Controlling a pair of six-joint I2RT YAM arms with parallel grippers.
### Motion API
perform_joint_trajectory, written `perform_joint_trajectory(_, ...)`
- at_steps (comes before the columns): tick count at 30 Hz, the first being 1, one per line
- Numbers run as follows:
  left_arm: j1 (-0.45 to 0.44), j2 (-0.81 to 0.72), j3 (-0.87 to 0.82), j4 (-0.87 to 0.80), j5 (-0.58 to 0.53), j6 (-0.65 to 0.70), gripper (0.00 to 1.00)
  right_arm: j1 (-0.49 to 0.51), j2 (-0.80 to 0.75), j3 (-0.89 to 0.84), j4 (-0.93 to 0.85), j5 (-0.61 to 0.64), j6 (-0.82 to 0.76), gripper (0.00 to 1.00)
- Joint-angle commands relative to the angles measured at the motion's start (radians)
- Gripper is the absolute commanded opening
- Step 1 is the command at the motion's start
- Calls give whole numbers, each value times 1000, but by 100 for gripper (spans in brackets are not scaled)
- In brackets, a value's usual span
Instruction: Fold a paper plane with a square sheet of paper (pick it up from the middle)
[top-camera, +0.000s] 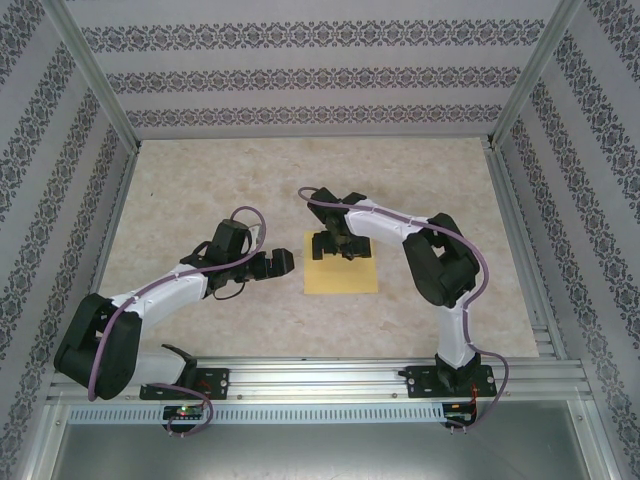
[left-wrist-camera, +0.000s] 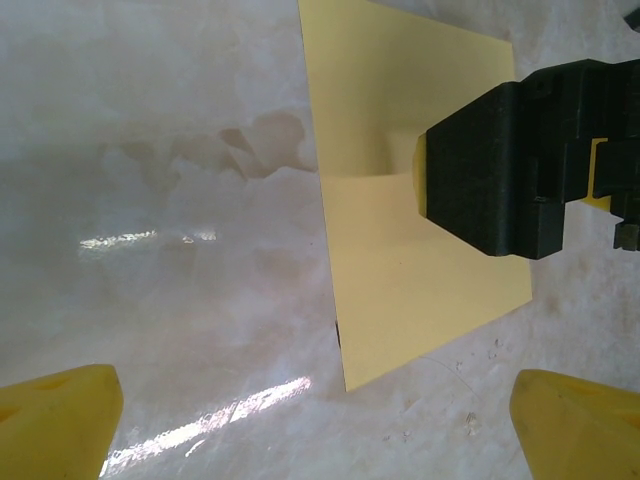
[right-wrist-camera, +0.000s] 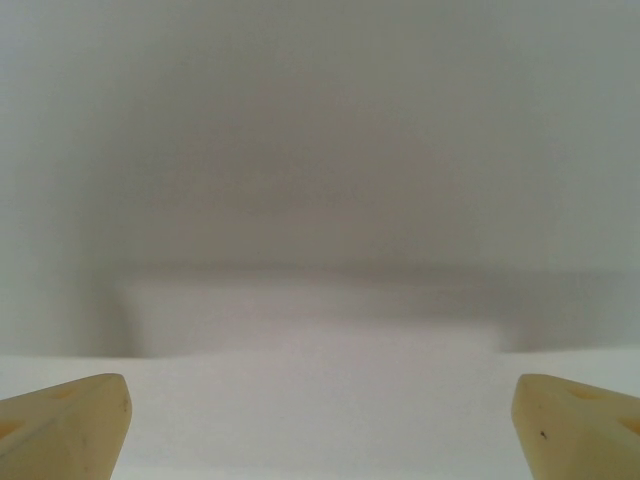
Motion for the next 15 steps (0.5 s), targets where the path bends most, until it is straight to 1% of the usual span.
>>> perform_joint_trajectory(1, -12, -1, 25, 14, -1, 0, 100, 15, 16, 36, 3, -14, 6, 98)
perform_joint_trajectory(9, -13, 0, 23, 11, -6, -3, 100, 16, 75, 20, 15, -27, 12, 98)
perform_joint_trajectory(15, -13, 1, 25, 4, -9, 2, 100, 17, 105, -31, 45, -48, 26, 98)
